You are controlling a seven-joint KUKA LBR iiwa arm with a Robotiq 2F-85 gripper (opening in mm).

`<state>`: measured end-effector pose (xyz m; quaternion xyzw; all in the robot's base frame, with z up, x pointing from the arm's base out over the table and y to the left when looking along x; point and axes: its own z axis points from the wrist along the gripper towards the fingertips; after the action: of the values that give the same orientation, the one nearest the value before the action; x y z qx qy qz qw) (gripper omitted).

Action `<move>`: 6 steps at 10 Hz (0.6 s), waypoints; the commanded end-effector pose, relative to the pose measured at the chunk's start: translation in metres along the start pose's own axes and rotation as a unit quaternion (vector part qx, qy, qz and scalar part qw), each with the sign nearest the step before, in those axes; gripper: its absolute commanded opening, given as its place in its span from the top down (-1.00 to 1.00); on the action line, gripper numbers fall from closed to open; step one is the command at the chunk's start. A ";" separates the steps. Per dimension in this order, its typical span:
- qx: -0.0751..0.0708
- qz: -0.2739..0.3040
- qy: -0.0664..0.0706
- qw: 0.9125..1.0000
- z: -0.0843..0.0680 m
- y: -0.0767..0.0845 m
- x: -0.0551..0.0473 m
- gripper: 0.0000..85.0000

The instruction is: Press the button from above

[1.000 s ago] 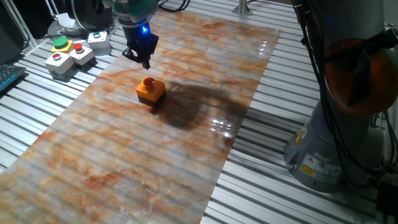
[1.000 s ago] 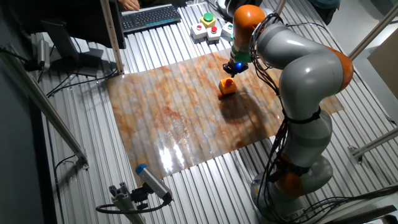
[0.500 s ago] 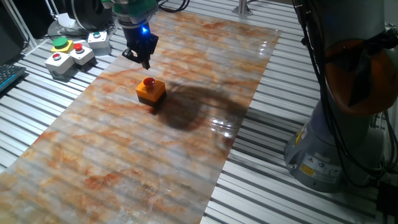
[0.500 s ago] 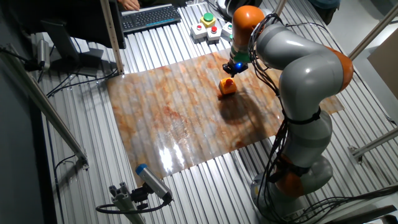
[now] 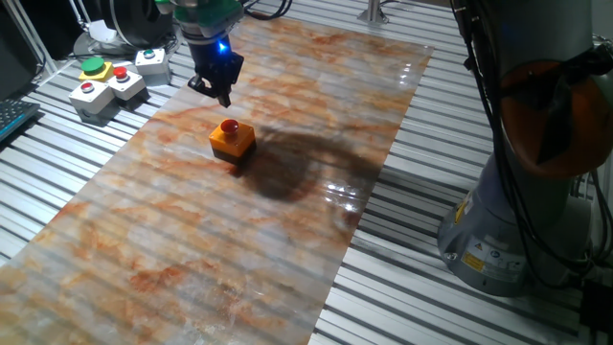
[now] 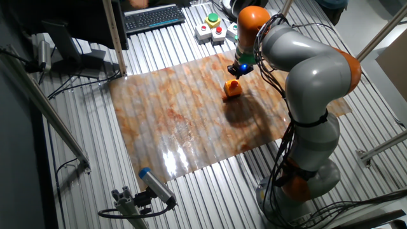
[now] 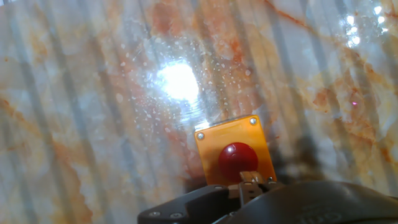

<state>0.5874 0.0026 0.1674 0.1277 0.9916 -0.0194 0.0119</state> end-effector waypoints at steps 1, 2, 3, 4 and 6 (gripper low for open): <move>0.002 0.000 -0.001 1.000 0.000 0.000 0.000 1.00; 0.002 0.000 -0.002 1.000 0.000 0.000 -0.001 1.00; 0.000 0.000 -0.002 1.000 0.000 0.001 -0.001 1.00; 0.003 0.001 -0.004 1.000 0.000 0.000 -0.001 1.00; 0.006 0.003 -0.005 1.000 -0.001 0.002 -0.001 1.00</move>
<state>0.5888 0.0047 0.1682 0.1307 0.9909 -0.0264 0.0161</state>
